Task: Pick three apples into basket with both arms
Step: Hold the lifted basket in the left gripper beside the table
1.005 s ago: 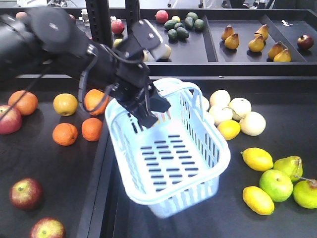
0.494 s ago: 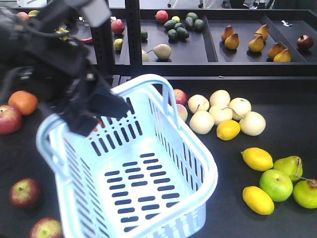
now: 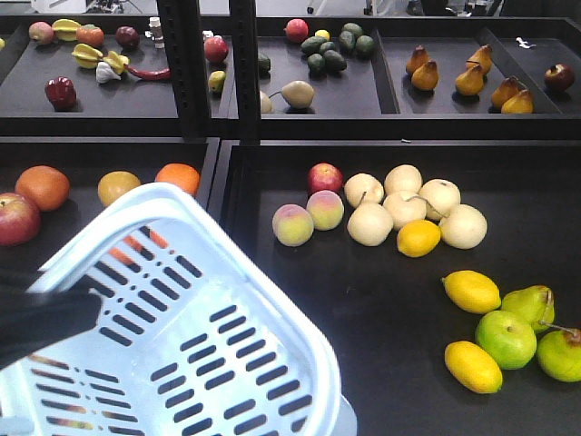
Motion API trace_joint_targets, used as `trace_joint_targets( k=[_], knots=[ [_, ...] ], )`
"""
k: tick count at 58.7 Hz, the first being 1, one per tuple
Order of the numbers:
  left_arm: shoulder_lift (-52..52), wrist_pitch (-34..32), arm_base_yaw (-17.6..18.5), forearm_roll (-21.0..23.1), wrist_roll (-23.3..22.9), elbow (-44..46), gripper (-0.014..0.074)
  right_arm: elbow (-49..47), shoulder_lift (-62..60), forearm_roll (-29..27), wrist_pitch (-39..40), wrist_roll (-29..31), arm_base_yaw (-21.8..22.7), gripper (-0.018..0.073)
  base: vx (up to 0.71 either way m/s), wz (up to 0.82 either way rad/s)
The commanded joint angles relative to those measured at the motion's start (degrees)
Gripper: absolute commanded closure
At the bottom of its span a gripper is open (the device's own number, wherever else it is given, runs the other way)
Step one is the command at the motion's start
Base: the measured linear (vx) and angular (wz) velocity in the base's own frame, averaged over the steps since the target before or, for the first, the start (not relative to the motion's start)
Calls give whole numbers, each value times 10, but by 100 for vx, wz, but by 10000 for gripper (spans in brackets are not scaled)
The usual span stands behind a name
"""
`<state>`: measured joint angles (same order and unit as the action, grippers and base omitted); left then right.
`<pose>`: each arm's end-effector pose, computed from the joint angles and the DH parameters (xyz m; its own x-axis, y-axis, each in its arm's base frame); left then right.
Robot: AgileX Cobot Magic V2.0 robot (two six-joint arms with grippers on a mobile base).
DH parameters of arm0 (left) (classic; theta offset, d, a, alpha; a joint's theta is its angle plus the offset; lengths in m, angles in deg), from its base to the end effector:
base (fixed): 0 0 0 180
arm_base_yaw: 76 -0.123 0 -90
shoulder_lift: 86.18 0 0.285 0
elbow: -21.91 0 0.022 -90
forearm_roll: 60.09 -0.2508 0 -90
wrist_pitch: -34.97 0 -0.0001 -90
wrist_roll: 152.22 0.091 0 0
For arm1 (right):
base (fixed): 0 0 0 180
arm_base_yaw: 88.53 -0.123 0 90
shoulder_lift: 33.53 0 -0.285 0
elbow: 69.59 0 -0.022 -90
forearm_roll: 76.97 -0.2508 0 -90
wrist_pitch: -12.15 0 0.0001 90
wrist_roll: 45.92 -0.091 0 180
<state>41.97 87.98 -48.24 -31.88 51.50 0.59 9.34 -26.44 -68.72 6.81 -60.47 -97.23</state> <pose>0.0977 -0.0903 0.3953 -0.4025 0.3182 -0.8584 0.7574 0.6423 -0.1171 0.0563 0.0074 0.1954 -0.0376 0.1059 -0.9937 -0.1347 0.9848 0.1100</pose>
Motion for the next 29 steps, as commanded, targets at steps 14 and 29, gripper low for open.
trace_joint_targets(
  k=[14, 29],
  knots=[
    [65, -57, 3, -8, -23, -49, 604, 7, -6, 7, 42, 4, 2, 564, 0, 0],
    [65, -94, 3, -8, -22, -49, 603, 7, -6, 7, 42, 4, 2, 564, 0, 0]
  ],
)
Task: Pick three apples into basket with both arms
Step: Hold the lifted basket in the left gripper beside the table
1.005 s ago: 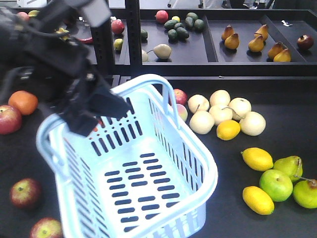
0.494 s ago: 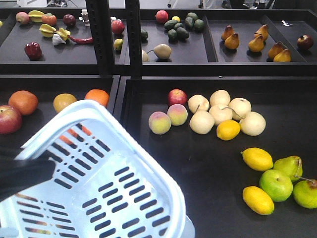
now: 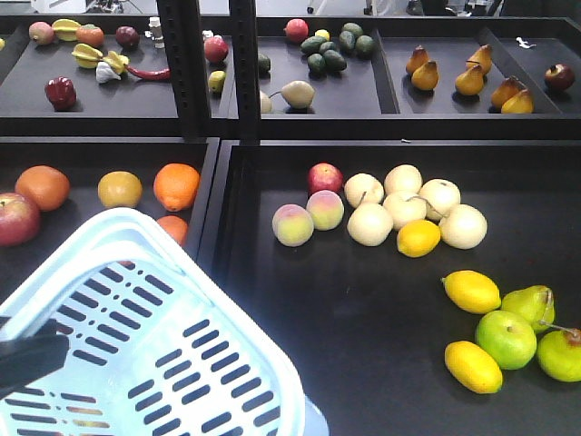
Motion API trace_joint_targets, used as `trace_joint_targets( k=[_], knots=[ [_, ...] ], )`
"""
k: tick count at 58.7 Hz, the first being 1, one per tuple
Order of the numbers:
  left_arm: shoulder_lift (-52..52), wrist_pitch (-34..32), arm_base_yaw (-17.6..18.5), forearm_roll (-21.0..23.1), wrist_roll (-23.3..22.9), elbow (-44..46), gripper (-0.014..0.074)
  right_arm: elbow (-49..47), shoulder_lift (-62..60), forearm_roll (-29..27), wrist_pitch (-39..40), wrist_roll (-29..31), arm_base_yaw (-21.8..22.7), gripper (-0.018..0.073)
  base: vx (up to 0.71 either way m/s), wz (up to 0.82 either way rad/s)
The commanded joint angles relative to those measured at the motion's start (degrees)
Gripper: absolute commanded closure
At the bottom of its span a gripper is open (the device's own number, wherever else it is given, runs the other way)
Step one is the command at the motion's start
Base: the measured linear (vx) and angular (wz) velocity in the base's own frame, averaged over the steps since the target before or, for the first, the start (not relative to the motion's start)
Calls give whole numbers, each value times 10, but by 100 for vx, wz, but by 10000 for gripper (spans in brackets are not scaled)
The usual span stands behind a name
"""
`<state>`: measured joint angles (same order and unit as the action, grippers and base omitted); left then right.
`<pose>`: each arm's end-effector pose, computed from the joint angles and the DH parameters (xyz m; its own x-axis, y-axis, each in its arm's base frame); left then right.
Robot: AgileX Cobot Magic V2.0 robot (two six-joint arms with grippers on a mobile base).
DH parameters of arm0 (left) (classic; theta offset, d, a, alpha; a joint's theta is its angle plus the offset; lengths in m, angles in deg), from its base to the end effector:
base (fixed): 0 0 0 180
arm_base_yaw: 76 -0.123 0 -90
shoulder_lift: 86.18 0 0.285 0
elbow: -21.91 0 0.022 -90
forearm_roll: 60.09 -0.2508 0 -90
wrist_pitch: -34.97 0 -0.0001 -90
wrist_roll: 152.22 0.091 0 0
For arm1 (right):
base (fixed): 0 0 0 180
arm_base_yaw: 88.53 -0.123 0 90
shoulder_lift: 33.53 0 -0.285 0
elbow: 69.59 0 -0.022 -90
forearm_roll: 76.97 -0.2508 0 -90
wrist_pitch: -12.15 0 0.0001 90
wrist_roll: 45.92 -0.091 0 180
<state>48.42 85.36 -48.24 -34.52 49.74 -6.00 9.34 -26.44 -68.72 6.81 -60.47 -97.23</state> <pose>0.0810 -0.0769 0.3750 -0.3908 0.2985 -0.8707 0.7289 0.6781 -0.0947 0.0563 0.0074 0.1954 -0.0376 0.1059 -0.9937 -0.1347 0.9848 0.1100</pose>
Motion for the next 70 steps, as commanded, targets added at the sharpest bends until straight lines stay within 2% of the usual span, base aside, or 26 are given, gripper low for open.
trace_joint_targets(
  k=[1, 70],
  knots=[
    [1, -68, 3, 19, -5, 17, 603, 7, -6, 7, 42, 4, 2, 564, 0, 0],
    [1, -68, 3, 21, -5, 17, 602, 7, -6, 7, 42, 4, 2, 564, 0, 0]
  ],
)
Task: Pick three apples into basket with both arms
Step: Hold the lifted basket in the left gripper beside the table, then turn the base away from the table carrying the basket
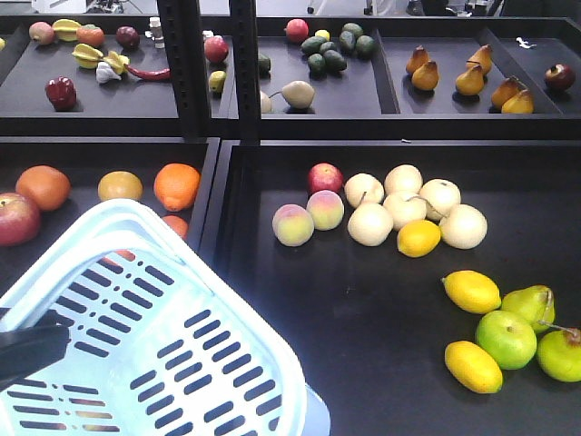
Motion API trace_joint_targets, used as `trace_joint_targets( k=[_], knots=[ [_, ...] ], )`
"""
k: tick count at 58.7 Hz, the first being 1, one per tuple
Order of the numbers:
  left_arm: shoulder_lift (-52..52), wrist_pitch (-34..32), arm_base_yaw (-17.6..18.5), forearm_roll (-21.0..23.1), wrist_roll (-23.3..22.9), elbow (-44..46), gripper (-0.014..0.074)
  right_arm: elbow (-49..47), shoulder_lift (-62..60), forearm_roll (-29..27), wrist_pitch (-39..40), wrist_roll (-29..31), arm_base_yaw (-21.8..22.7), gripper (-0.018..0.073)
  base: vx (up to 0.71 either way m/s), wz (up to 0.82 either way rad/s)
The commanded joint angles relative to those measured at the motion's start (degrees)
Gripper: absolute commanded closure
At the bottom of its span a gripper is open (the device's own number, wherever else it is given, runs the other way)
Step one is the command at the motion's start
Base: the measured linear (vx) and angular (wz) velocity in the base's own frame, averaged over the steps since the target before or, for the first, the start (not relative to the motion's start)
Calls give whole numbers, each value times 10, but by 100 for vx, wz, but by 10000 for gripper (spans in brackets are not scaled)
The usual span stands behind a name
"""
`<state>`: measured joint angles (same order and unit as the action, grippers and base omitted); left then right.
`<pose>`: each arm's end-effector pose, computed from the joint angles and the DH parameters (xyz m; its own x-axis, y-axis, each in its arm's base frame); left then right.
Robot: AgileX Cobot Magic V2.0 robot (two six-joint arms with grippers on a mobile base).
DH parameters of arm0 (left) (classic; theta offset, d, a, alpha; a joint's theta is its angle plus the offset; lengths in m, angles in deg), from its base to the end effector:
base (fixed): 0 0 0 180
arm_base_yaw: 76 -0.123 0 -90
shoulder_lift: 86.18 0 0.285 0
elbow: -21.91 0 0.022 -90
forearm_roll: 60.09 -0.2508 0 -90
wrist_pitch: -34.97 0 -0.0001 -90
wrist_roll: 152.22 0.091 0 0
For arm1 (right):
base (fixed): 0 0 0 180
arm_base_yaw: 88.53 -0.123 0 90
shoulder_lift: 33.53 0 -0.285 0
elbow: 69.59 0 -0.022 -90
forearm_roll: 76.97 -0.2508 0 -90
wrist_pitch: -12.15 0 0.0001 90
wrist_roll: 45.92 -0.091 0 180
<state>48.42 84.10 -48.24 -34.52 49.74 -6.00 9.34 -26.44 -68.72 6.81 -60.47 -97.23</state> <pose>0.0823 -0.0769 0.3766 -0.3792 0.2848 -0.8804 0.7242 0.6836 -0.0908 0.0563 0.0074 0.1954 -0.0376 0.1059 -0.9937 -0.1347 0.9848 0.1100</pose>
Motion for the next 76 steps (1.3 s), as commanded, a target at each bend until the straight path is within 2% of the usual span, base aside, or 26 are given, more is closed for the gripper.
trace_joint_targets(
  k=[1, 42, 76],
  knots=[
    [1, -55, 3, 21, -5, 17, 602, 7, -6, 7, 42, 4, 2, 564, 0, 0],
    [1, -55, 3, 21, -5, 17, 602, 7, -6, 7, 42, 4, 2, 564, -3, 8],
    [1, -55, 3, 21, -5, 17, 602, 7, -6, 7, 42, 4, 2, 564, -12, 49]
  ],
)
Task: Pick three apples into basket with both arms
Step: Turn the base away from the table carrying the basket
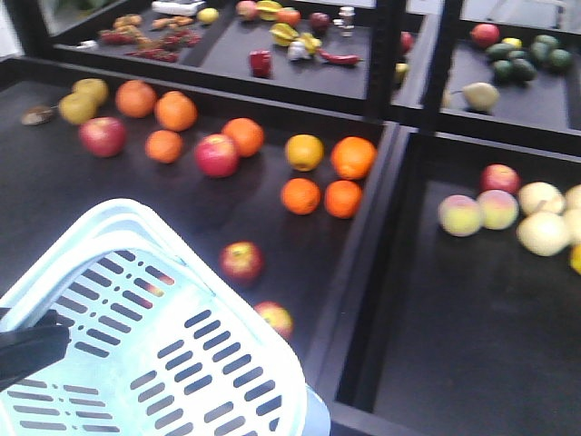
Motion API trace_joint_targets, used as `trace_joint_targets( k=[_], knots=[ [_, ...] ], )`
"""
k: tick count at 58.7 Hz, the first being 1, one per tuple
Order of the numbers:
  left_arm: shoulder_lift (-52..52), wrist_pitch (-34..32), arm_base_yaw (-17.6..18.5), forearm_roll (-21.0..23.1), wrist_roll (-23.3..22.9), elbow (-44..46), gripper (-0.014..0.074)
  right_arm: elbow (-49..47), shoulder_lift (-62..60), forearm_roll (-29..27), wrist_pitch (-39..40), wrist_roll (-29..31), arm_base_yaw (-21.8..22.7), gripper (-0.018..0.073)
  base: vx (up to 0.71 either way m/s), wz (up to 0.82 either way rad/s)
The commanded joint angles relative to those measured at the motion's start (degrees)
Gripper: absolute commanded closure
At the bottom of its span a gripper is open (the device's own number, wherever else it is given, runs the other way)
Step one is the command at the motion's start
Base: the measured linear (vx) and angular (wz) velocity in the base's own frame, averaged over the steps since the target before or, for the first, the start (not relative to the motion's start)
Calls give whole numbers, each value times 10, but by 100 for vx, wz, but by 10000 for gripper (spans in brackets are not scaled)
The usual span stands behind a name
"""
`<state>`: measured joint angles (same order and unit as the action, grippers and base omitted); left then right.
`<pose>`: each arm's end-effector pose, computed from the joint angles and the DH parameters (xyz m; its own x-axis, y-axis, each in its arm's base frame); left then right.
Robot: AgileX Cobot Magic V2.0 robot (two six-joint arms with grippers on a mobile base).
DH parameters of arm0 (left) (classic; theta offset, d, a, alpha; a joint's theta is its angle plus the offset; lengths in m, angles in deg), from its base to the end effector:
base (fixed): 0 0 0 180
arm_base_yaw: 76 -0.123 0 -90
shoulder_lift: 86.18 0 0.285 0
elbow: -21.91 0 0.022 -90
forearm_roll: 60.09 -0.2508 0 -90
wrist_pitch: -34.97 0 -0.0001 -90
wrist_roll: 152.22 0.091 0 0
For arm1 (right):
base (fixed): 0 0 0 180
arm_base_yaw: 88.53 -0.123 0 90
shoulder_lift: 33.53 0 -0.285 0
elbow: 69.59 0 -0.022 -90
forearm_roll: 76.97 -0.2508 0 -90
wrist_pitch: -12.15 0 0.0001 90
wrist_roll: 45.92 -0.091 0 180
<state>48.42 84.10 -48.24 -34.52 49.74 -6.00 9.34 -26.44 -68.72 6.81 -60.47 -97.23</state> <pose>0.0823 -0.0769 0.3766 -0.3792 0.2848 -0.8804 0.7242 0.6836 -0.0908 0.0563 0.0074 0.1954 -0.0376 0.1059 -0.9937 -0.1347 0.9848 0.1100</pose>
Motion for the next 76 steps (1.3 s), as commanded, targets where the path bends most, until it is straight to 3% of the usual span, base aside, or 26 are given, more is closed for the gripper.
trace_joint_targets(
  k=[1, 76],
  knots=[
    [1, -55, 3, 21, -5, 17, 602, 7, -6, 7, 42, 4, 2, 564, -17, 61],
    [1, -55, 3, 21, -5, 17, 602, 7, -6, 7, 42, 4, 2, 564, -17, 58]
  ],
)
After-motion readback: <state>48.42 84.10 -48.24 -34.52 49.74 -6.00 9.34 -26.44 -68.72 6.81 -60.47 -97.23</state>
